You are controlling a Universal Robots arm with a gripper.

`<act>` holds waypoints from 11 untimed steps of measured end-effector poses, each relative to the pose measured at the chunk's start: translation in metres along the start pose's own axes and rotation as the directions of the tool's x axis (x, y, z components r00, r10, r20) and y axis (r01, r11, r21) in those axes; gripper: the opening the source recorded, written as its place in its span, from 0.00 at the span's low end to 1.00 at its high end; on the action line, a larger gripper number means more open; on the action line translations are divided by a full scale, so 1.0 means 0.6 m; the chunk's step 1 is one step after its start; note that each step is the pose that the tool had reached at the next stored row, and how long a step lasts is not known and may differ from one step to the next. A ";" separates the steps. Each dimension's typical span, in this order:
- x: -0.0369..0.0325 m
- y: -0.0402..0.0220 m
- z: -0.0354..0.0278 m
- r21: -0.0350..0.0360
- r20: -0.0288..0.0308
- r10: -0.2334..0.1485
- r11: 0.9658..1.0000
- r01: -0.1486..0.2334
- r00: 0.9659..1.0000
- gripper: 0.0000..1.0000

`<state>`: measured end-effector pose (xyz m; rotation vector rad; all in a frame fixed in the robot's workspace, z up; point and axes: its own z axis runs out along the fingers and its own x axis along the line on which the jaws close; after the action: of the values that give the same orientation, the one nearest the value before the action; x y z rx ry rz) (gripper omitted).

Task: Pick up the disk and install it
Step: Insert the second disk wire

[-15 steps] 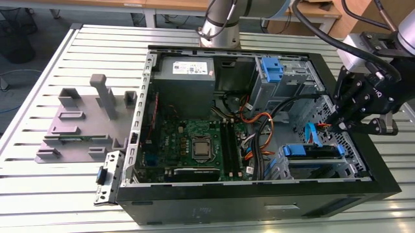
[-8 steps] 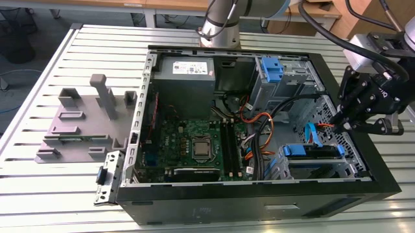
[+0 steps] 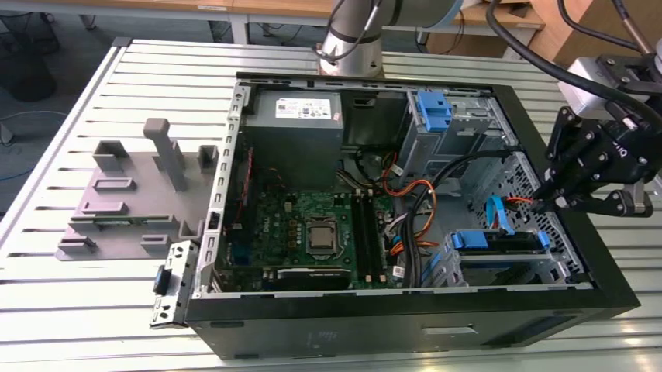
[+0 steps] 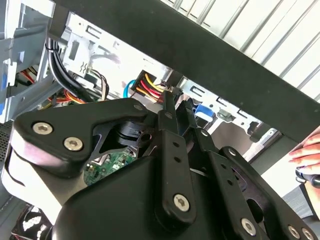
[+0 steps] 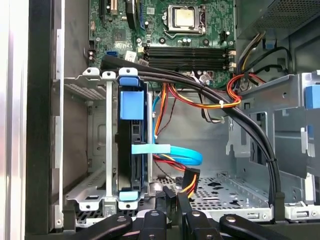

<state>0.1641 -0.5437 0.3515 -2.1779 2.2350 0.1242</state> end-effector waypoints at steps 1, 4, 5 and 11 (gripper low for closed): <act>0.000 0.000 0.001 0.000 0.000 0.000 1.000 0.000 1.000 0.24; 0.001 -0.001 0.009 0.000 0.000 0.000 1.000 0.000 1.000 0.24; 0.001 -0.001 0.012 0.000 -0.001 0.000 1.000 0.000 1.000 0.24; 0.001 0.005 0.018 0.002 -0.001 0.000 1.000 0.000 1.000 0.24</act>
<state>0.1605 -0.5437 0.3411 -2.1776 2.2343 0.1213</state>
